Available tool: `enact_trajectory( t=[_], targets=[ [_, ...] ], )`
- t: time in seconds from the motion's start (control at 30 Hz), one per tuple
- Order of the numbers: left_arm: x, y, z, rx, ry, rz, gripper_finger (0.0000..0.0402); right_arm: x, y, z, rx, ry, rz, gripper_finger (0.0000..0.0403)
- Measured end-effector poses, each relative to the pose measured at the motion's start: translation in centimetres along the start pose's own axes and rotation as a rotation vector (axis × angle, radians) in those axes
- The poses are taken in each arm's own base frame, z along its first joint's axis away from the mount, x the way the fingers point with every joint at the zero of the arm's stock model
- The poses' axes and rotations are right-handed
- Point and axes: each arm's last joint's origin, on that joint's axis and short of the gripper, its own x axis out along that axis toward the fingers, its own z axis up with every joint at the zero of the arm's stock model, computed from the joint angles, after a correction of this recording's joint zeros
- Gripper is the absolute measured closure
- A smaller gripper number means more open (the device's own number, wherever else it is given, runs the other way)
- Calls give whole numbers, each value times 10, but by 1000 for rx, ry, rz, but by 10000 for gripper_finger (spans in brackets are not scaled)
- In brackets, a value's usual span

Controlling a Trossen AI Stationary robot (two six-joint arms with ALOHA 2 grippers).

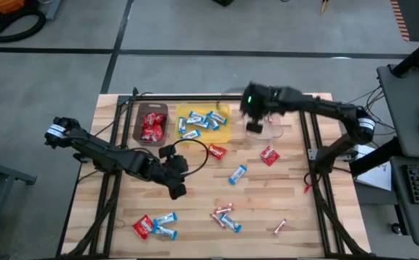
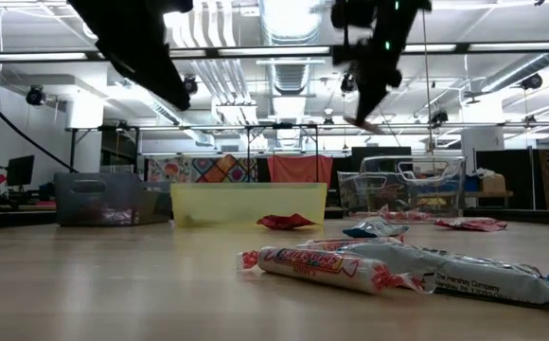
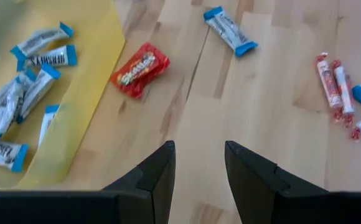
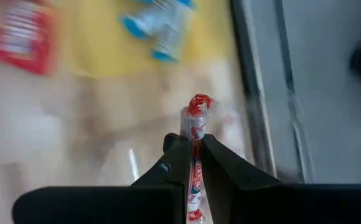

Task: Sort candy
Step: Put the orange candy into the yellow bin, then put the white candy into the yellow bin

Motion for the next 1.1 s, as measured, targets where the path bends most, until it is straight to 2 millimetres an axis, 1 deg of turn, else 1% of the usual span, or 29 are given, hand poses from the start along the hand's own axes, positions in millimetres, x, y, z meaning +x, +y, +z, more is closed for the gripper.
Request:
enact_trajectory(
  t=[0.07,0.13,0.17,0.23,0.3,0.43,0.57,0.63,0.73,0.9,1.0,1.1],
  targets=[
    [0,0,-2,-6,11,4,278,12,-29,-13,143,28,10,375],
    [-1,0,-3,-6,19,7,278,25,-56,-29,322,32,72,375],
    [-1,0,-3,-6,20,8,278,33,-66,-37,394,36,121,375],
    [-1,0,-3,-1,27,11,278,49,-81,-53,521,36,209,374],
    [-1,1,-4,4,37,17,278,64,-89,-65,599,39,270,374],
    [-2,3,-9,-15,87,23,278,84,-88,-75,632,70,316,374],
    [-3,5,-14,-54,161,-2,278,93,-84,-74,639,80,338,370],
    [-3,4,-15,-73,185,-34,278,97,-82,-73,643,89,344,358],
    [-4,1,-17,-78,227,-99,278,100,-80,-72,638,93,349,326],
    [-7,-6,-20,-95,296,-205,278,99,-81,-69,650,72,339,257],
    [-10,-12,-23,-98,339,-272,278,91,-82,-68,652,51,328,226],
    [-15,-18,-27,-91,350,-295,275,81,-84,-66,672,24,317,208]
  ],
)
